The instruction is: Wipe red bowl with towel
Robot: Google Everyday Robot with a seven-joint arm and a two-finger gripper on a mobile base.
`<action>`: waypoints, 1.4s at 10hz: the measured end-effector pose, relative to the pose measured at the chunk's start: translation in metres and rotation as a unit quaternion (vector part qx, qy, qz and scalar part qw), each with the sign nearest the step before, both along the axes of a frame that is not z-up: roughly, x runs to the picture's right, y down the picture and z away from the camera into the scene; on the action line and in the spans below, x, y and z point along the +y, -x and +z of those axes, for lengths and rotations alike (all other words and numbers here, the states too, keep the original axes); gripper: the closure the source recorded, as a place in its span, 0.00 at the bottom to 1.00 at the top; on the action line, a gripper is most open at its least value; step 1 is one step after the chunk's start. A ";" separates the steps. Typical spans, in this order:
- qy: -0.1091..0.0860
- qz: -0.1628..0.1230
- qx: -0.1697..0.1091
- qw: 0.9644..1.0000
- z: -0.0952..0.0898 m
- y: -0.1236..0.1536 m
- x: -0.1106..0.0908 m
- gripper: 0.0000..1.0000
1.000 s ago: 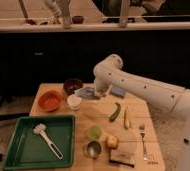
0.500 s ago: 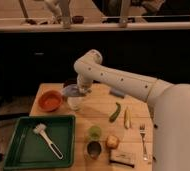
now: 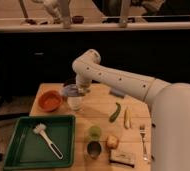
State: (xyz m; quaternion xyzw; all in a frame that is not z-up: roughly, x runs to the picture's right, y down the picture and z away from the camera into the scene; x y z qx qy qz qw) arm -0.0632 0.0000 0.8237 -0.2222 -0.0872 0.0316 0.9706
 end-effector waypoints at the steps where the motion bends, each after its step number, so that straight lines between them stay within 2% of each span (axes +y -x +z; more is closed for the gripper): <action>1: 0.000 0.000 0.001 1.000 0.000 -0.002 0.000 1.00; 3: -0.001 -0.001 -0.002 1.000 0.000 0.000 0.000 1.00; 5: -0.009 -0.021 -0.015 1.000 -0.003 0.014 -0.005 1.00; 8: -0.026 -0.058 -0.049 0.997 -0.014 0.071 -0.018 1.00; 10: -0.034 -0.085 -0.075 0.993 -0.019 0.111 -0.025 1.00; 12: -0.032 -0.110 -0.091 0.989 -0.017 0.138 -0.025 1.00; 13: -0.026 -0.124 -0.098 0.987 -0.010 0.152 -0.018 1.00; 14: -0.018 -0.128 -0.101 0.986 -0.003 0.158 -0.011 1.00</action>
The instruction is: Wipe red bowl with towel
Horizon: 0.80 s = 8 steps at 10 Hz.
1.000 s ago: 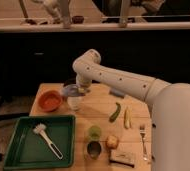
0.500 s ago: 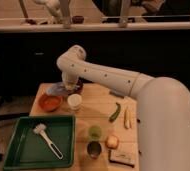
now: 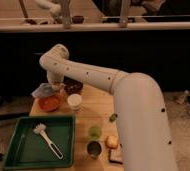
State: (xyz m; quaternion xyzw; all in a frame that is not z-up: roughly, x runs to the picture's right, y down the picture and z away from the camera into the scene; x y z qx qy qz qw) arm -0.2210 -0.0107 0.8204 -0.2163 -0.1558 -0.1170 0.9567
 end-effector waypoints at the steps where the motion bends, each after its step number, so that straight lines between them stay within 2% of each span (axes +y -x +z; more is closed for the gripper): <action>1: 0.009 -0.003 0.002 1.000 0.011 0.003 0.009 1.00; 4: 0.043 0.005 0.010 0.999 0.044 0.008 0.036 1.00; 8: 0.077 0.011 0.016 0.997 0.066 0.021 0.056 1.00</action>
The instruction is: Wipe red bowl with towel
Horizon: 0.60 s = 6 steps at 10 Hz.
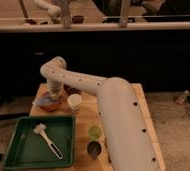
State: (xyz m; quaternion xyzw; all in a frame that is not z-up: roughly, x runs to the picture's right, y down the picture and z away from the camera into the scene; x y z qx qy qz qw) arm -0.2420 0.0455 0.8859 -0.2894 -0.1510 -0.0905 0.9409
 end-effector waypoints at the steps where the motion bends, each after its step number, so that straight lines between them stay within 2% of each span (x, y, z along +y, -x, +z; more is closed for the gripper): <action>1: 0.001 -0.002 -0.002 1.000 0.000 0.003 0.001 1.00; 6: 0.001 -0.002 -0.001 1.000 0.001 0.000 0.001 1.00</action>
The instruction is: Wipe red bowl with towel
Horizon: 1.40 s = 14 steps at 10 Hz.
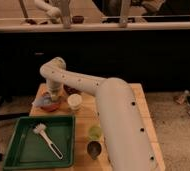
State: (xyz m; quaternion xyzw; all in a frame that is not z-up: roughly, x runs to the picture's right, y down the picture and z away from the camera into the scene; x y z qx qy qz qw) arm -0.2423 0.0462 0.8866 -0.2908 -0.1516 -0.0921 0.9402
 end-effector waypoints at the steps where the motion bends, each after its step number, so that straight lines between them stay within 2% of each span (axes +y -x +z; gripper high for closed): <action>1: -0.001 0.000 0.000 1.000 0.000 0.000 0.001 1.00; 4: -0.002 0.028 0.024 0.999 0.011 -0.007 0.002 1.00; 7: 0.010 0.026 0.023 0.999 0.025 0.003 0.006 1.00; 12: 0.030 0.007 0.016 0.999 0.049 0.027 0.009 1.00; 14: 0.036 -0.017 -0.003 0.999 0.044 0.047 0.014 1.00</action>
